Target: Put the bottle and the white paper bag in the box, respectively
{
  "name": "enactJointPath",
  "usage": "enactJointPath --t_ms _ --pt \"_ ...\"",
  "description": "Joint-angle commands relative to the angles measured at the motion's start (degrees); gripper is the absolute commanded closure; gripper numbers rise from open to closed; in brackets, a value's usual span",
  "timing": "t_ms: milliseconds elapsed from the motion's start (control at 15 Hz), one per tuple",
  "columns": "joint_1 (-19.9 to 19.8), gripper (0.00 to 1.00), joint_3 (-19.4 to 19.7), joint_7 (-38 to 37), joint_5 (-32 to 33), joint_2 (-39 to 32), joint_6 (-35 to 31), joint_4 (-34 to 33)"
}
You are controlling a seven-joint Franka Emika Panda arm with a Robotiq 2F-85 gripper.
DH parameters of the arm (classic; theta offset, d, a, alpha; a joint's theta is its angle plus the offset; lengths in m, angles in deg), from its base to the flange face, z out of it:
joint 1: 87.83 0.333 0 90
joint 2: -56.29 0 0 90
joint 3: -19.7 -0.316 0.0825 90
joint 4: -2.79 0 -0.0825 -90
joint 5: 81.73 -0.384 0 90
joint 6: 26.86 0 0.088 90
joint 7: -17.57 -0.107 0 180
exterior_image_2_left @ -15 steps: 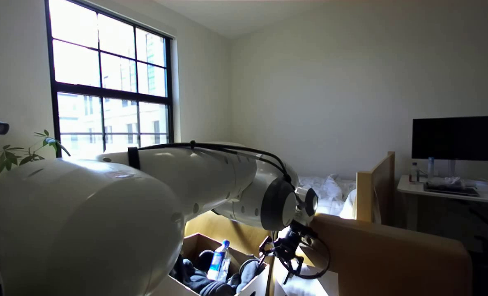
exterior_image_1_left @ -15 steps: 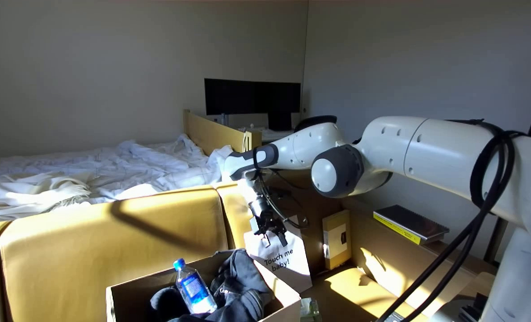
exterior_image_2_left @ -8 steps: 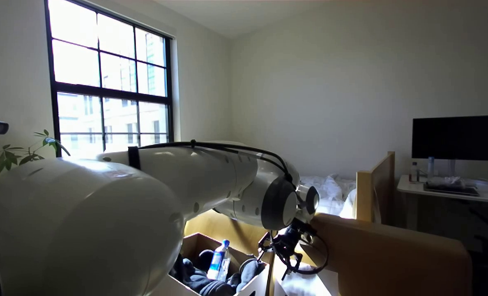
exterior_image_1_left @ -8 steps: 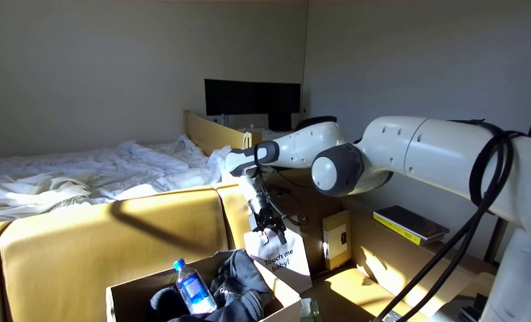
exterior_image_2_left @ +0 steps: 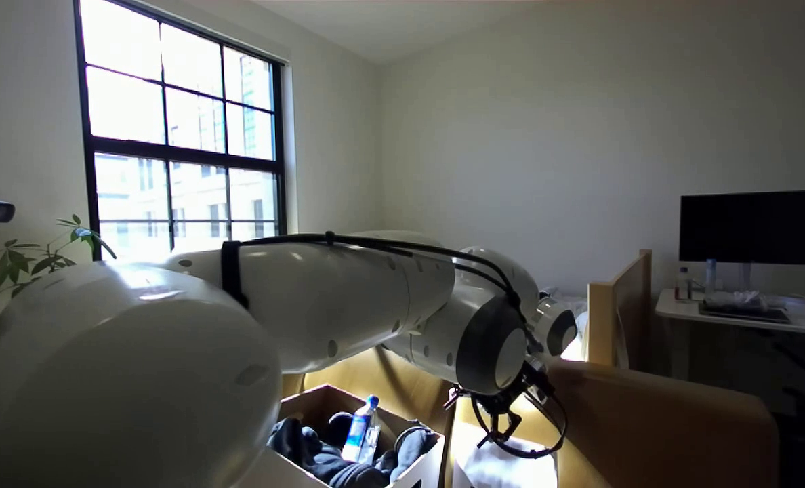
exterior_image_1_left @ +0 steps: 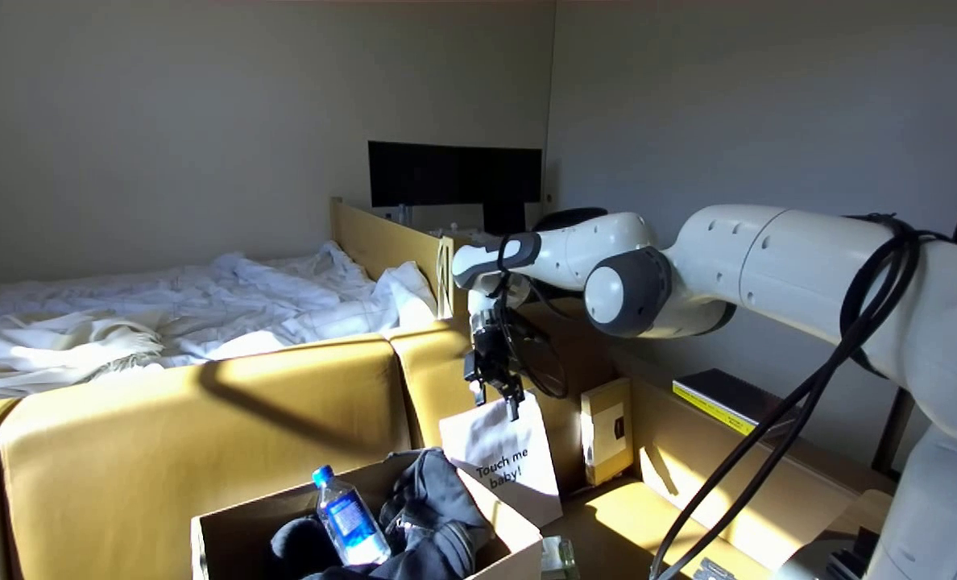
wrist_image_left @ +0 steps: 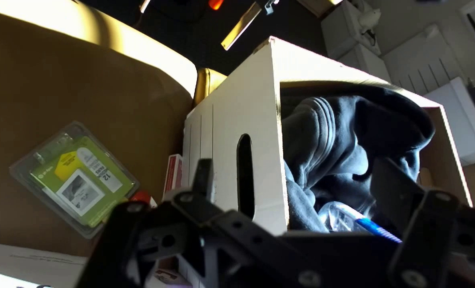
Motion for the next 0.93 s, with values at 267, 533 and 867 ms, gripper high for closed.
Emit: enactJointPath --t_ms 267,533,867 --pt "-2.15 0.0 -1.7 -2.03 -4.11 0.04 0.78 0.04" --pt "-3.38 0.0 -2.65 -8.0 -8.06 0.03 -7.34 0.54" --pt "-6.09 0.0 -1.28 -6.12 -9.02 0.07 -11.16 3.81"
